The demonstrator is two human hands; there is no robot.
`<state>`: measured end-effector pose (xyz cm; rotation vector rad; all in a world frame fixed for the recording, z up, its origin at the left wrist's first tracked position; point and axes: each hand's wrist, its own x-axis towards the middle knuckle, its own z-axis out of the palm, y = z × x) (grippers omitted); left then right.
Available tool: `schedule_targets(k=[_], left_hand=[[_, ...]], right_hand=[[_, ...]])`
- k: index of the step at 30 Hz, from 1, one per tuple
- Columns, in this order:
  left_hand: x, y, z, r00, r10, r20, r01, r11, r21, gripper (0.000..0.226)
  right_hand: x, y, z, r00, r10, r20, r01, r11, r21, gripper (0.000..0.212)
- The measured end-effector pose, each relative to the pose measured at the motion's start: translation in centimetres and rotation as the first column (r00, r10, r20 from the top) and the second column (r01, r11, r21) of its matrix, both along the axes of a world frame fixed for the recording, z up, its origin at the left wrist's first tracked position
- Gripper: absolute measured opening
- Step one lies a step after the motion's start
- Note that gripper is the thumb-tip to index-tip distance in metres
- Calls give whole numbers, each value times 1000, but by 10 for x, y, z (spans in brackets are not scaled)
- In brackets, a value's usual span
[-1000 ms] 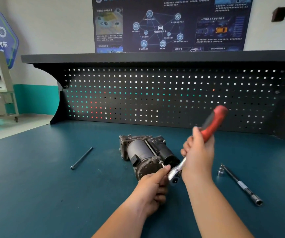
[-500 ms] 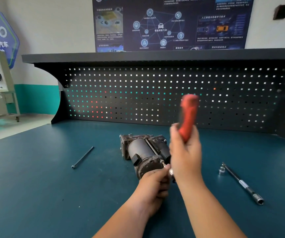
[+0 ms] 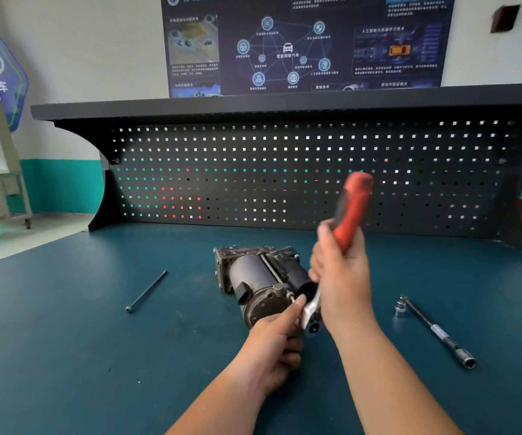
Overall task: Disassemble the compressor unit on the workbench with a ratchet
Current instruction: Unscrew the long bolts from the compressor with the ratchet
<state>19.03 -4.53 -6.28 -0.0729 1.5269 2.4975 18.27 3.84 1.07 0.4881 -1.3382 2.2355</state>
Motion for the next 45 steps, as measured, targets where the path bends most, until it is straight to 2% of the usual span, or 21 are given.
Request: schedule_targets(k=[2,5,6,7,8,9,10,11,12,14,16,19,22,27,31,34,36,38,40,43,45], left_hand=[[-1,-3,-2,1000,-7,-26,6,1000,-10,38],[-2,2,-7,980,22,-197,-15,999,37,15],[-1,4,6,946,154,-285,-128,986,108,12],[-6,3,20,900,367,-235,-269,892,362,26],[-10,5,28,879,442,-178,-236,728,644,38],[-10,4,29,893,427,-142,-213,679,702,43],[-9,3,28,889,412,-201,-232,782,578,44],[2,7,10,915,236,-328,-113,929,352,33],[3,4,0,960,80,-268,-29,981,191,18],[-1,-1,-8,978,-14,-209,6,999,-38,33],[-3,-2,-3,994,6,-110,-7,1000,-1,42],[-3,-1,-2,997,24,-79,-19,998,66,47],[-2,-1,-2,997,9,-79,-5,998,57,45],[3,-2,3,1000,8,-25,-8,1000,24,41],[-2,-4,-1,999,11,-34,-13,997,-77,48],[-4,-5,-4,996,33,-89,-38,998,-56,23],[-3,-2,-4,986,45,-159,-40,999,32,3],[0,-1,-2,978,55,-201,-39,996,85,5],[0,0,-2,981,43,-187,-42,999,12,14],[-2,-2,-1,990,10,-144,-21,997,-72,46],[-2,-2,0,991,15,-133,-24,998,-66,56]], right_hand=[[8,-6,-4,985,-9,-171,63,947,316,11],[15,-16,-12,915,100,-392,186,755,628,11],[18,-20,-15,904,154,-400,196,681,706,13],[21,-24,-17,901,175,-397,217,612,760,17],[22,-27,-18,901,162,-403,247,571,783,19],[22,-27,-19,898,133,-419,274,577,770,18],[22,-27,-19,894,95,-437,289,624,726,17],[21,-26,-18,891,40,-452,302,690,657,14],[20,-23,-17,897,-37,-440,311,762,569,12],[16,-17,-10,946,-179,-272,267,904,335,10],[5,-6,-5,980,-197,5,197,980,3,13],[-12,16,-6,927,-44,373,213,880,-425,18],[-21,26,-16,838,164,520,220,772,-597,20],[-16,15,-5,935,-35,352,191,887,-420,15],[9,-9,-5,980,-187,-68,191,980,63,8],[19,-21,-17,879,-125,-460,357,813,460,9],[21,-27,-21,830,-36,-557,420,698,580,10],[19,-27,-21,824,-69,-563,439,705,557,10],[17,-24,-18,867,-194,-459,412,799,439,13],[6,-12,-7,968,-245,-54,248,967,56,10],[-7,5,-5,964,-149,219,206,943,-263,18]])
